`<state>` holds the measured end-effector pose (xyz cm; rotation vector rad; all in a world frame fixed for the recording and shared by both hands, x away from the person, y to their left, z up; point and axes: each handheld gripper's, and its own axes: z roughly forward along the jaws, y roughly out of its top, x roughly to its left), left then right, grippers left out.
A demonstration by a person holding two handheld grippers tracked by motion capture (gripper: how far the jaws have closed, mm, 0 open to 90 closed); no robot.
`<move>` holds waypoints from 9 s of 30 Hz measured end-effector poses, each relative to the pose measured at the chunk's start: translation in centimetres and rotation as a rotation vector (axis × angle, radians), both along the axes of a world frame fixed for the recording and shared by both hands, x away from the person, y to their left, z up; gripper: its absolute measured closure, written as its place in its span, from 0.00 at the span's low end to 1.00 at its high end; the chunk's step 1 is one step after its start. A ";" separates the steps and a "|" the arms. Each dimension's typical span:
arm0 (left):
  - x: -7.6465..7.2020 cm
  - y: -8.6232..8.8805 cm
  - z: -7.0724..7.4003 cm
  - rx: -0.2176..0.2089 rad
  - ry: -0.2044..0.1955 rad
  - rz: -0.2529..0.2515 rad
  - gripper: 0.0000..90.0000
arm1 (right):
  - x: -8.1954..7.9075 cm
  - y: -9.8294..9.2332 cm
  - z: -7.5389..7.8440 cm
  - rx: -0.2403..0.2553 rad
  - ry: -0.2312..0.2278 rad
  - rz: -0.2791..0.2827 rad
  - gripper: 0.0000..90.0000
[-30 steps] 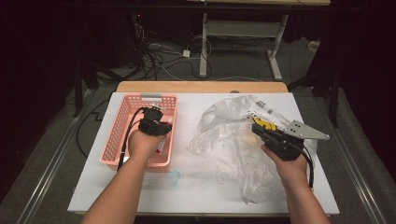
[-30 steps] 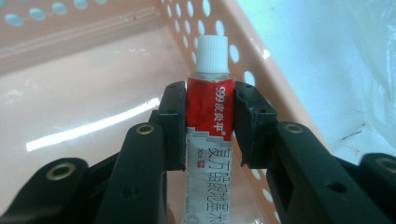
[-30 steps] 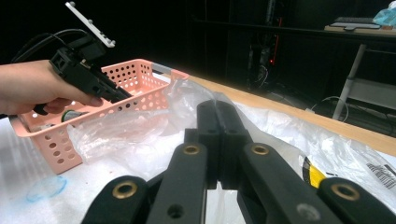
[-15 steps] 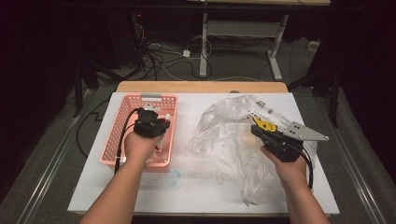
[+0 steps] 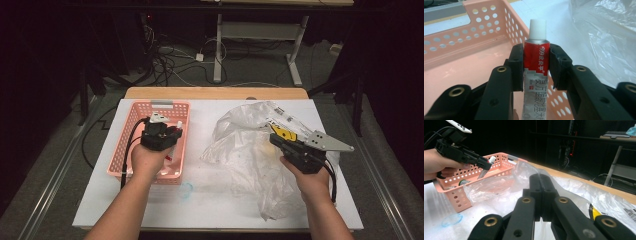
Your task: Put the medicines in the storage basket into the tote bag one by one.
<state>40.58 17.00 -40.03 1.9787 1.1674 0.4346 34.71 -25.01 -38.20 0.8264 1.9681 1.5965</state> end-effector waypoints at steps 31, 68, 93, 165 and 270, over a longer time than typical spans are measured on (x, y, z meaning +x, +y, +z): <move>-5.2 -1.2 3.6 -0.074 -0.145 -0.098 0.73 | 0.0 -0.2 0.0 0.001 0.003 -0.004 1.00; -9.5 -9.9 3.3 -0.158 -0.167 -0.350 0.73 | -0.1 -0.1 -0.1 0.001 0.004 0.000 1.00; -8.1 -15.4 1.7 -0.142 -0.137 -0.412 0.73 | -0.1 0.5 0.1 0.017 0.004 0.018 1.00; -3.8 -22.0 -4.0 -0.106 -0.065 -0.451 0.35 | 0.5 -1.2 0.2 0.056 0.003 -0.007 1.00; -7.2 9.4 -1.0 -0.110 0.009 0.045 0.01 | -0.1 -1.1 0.0 0.032 0.005 -0.013 1.00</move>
